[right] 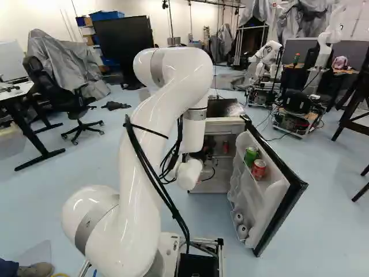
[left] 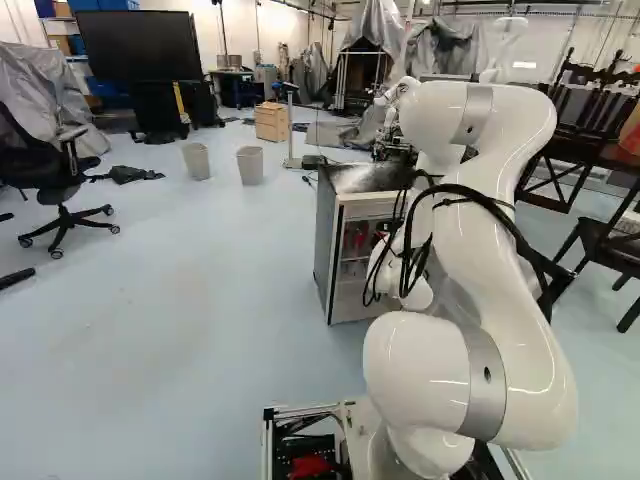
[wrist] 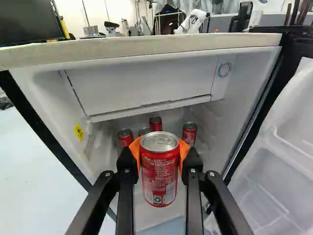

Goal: Grab a drink from the fridge

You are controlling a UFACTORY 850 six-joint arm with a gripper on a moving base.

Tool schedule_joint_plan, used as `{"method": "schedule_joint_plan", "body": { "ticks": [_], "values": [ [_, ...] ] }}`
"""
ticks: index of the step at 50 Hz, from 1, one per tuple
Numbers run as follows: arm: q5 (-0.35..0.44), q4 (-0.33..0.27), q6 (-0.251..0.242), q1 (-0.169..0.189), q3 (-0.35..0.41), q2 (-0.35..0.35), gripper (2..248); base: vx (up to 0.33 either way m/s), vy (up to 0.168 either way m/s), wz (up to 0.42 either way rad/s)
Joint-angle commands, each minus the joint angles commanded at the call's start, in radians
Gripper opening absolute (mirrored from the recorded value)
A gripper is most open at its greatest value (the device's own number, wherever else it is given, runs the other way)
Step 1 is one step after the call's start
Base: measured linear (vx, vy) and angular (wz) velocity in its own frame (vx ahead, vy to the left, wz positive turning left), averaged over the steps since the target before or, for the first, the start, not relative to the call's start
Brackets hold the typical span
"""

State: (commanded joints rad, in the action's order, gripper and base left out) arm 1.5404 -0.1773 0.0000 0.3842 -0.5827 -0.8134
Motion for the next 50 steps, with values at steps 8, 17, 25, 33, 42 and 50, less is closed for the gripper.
{"method": "schedule_joint_plan", "body": {
  "ticks": [8,17,25,33,42,50],
  "values": [
    [-0.046,0.000,0.000,0.000,0.012,0.026,97,0.000,0.000,0.000],
    [-0.099,0.000,0.000,0.000,0.027,0.057,97,0.000,0.000,0.000],
    [-0.141,0.000,0.000,0.000,0.039,0.083,97,0.000,0.000,0.000],
    [-0.185,0.000,0.000,0.000,0.052,0.111,97,0.000,0.000,0.000],
    [-0.225,0.000,0.000,0.000,0.065,0.141,97,0.000,0.000,0.000],
    [-0.252,0.000,0.000,0.000,0.078,0.169,97,0.000,0.000,0.000]
  ]
}}
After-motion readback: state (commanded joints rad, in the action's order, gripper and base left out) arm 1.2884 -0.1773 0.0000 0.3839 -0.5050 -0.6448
